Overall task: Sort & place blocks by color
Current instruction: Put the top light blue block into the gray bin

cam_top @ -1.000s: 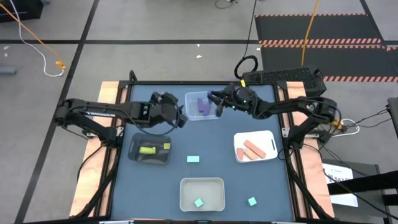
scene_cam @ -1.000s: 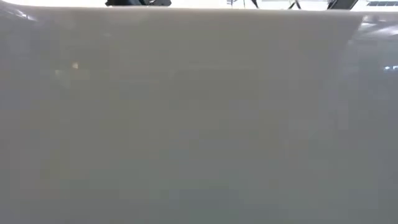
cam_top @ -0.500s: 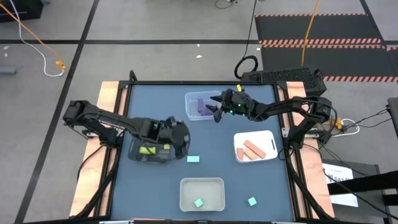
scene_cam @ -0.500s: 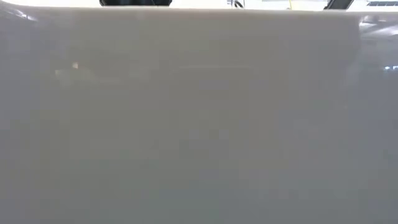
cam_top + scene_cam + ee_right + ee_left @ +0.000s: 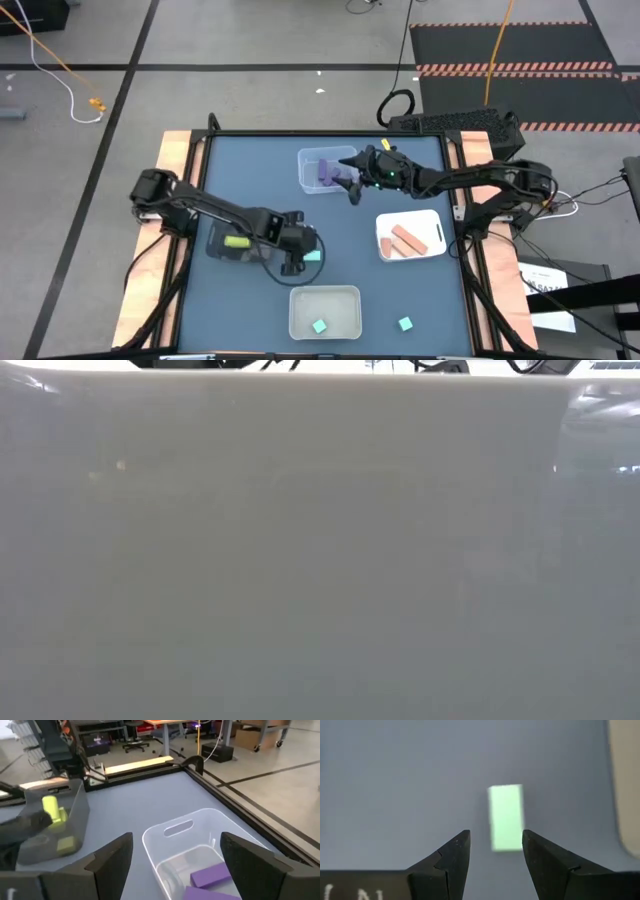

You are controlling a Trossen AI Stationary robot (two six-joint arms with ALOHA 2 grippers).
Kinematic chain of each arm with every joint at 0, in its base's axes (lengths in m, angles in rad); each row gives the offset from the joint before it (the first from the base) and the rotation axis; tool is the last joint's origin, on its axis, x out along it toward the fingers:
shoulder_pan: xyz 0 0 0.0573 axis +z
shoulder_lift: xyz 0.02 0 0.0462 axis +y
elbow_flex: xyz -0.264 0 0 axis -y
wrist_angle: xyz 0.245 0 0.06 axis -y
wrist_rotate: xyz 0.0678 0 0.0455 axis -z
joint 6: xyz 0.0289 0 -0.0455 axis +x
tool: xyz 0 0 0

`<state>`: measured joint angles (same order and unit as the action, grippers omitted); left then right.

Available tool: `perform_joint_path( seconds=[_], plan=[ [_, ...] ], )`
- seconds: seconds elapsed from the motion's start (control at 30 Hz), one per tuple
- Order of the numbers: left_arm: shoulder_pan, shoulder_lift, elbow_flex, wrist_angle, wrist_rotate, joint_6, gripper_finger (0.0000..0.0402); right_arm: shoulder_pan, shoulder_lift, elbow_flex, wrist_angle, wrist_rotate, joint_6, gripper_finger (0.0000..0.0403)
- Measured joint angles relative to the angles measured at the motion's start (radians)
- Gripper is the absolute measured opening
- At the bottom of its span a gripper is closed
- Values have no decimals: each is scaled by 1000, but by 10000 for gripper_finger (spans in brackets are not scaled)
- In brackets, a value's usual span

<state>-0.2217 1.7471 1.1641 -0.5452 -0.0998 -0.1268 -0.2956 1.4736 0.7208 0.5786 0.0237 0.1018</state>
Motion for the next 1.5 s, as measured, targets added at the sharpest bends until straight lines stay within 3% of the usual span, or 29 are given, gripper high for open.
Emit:
perform_joint_path(
  seconds=[0.13,0.47,0.87,1.0,1.17,1.33,1.5],
  plan=[
    [-8,54,0,92,56,4,182,4,-9,0,-26,0,-17,290],
    [-15,103,0,141,52,-71,186,3,-8,0,-137,1,-17,290],
    [-15,177,-1,159,52,-108,269,3,-9,0,-148,1,-10,290],
    [-5,188,1,176,58,-84,278,3,-9,0,-153,1,-9,290],
    [7,189,3,142,55,-113,232,3,-9,0,-171,1,17,290],
    [14,188,5,120,49,-138,127,3,-9,0,-192,1,17,290],
    [16,180,2,137,46,-111,126,3,-9,0,-197,1,17,290]
  ],
)
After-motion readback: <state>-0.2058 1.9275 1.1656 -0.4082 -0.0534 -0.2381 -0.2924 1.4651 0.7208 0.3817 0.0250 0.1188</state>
